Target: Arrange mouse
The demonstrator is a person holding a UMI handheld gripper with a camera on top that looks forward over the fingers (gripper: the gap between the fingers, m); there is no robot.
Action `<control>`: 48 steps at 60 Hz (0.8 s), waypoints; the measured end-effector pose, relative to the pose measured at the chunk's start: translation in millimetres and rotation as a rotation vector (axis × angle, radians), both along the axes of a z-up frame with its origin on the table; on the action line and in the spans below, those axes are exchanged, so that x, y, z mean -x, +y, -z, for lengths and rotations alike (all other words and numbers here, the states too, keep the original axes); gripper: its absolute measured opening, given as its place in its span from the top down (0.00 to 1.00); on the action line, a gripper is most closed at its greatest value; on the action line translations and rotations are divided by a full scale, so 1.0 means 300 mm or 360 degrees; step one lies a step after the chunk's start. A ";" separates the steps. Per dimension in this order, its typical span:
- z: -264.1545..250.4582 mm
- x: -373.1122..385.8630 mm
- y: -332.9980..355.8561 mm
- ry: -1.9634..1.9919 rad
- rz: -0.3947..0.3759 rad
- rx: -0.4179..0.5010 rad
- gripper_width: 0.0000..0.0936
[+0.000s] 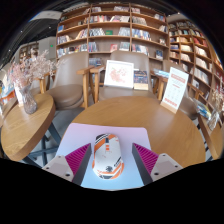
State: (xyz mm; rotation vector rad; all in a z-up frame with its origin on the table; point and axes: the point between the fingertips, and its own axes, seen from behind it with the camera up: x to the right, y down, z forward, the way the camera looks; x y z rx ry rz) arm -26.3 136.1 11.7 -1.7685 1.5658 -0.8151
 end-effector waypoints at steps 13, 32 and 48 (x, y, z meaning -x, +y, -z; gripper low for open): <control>-0.200 0.294 -0.084 -0.0171 0.0019 0.0054 0.09; -0.168 0.761 -0.162 -0.0143 0.0018 0.0070 0.09; -0.191 0.818 -0.218 -0.0196 0.0057 0.0131 0.09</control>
